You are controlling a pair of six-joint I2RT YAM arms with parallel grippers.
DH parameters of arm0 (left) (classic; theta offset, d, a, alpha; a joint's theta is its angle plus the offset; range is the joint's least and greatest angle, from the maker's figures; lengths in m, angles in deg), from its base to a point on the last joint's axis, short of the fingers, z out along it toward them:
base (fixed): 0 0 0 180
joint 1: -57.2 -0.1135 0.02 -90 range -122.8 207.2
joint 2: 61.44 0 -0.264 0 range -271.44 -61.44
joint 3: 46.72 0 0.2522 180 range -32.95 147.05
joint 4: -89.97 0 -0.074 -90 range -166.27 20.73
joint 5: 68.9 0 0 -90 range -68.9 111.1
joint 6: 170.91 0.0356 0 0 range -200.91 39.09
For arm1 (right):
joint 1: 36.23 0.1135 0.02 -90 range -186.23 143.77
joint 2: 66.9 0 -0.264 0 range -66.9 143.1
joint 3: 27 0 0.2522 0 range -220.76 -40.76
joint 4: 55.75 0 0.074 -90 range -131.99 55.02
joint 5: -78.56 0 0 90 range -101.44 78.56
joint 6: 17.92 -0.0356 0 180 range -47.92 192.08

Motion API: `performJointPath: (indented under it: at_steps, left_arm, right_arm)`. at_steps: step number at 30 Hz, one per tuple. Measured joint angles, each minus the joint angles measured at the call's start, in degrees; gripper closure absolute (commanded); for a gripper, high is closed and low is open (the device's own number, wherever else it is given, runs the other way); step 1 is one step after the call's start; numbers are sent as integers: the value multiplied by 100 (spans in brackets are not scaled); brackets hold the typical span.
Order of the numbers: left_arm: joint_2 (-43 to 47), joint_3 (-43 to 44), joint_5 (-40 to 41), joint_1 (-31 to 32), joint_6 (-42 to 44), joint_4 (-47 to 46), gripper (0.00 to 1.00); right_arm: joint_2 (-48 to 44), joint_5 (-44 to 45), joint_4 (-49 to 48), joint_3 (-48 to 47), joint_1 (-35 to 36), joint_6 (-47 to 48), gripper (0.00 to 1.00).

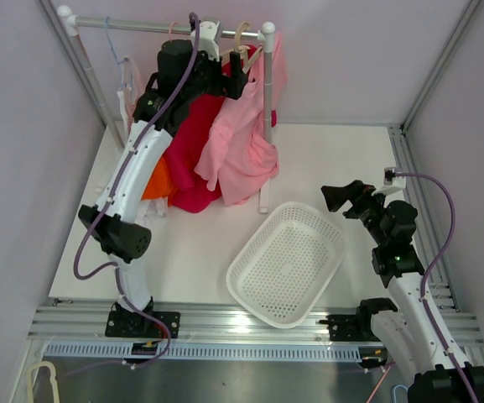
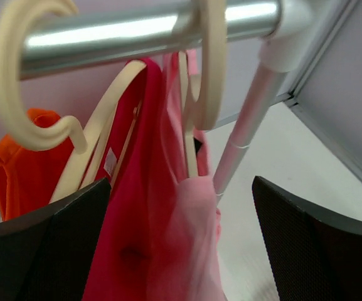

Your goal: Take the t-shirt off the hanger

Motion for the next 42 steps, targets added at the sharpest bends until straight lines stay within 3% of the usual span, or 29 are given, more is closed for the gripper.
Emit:
performJointPath:
  at_steps: [6, 12, 15, 17, 20, 22, 25, 26, 28, 42]
  left_arm:
    - [-166, -195, 315, 0, 52, -295, 1]
    - [-201, -192, 461, 2, 39, -1180, 1]
    - [-310, -221, 455, 17, 35, -1703, 9]
    - [-450, -210, 457, 31, 33, -1954, 21]
    - [-793, -81, 431, 66, 33, -2157, 25]
    - [-1016, -39, 387, 96, 20, -2234, 34]
    - [-1257, -31, 304, 116, -7, -2358, 58]
    - [-1287, -24, 304, 118, -11, -2406, 81]
    - [-1298, -17, 299, 118, 20, -2422, 99]
    - [-1209, 74, 487, 125, 142, -2367, 99]
  right_arm:
    - [-31, -2, 0, 0, 0, -2, 1]
    - [-42, -13, 0, 0, 0, -2, 0]
    - [-52, -13, 4, 0, 0, -2, 0]
    - [-76, -13, 7, 0, 0, -2, 1]
    - [-101, -13, 7, 0, 0, -2, 1]
    - [-101, -13, 11, 0, 0, 0, 1]
    - [-101, -15, 24, 0, 0, 0, 0]
    - [-101, -17, 28, 0, 0, -2, 1]
    - [-101, -17, 44, 0, 0, -2, 0]
    - [101, -144, 31, 0, 0, -2, 1]
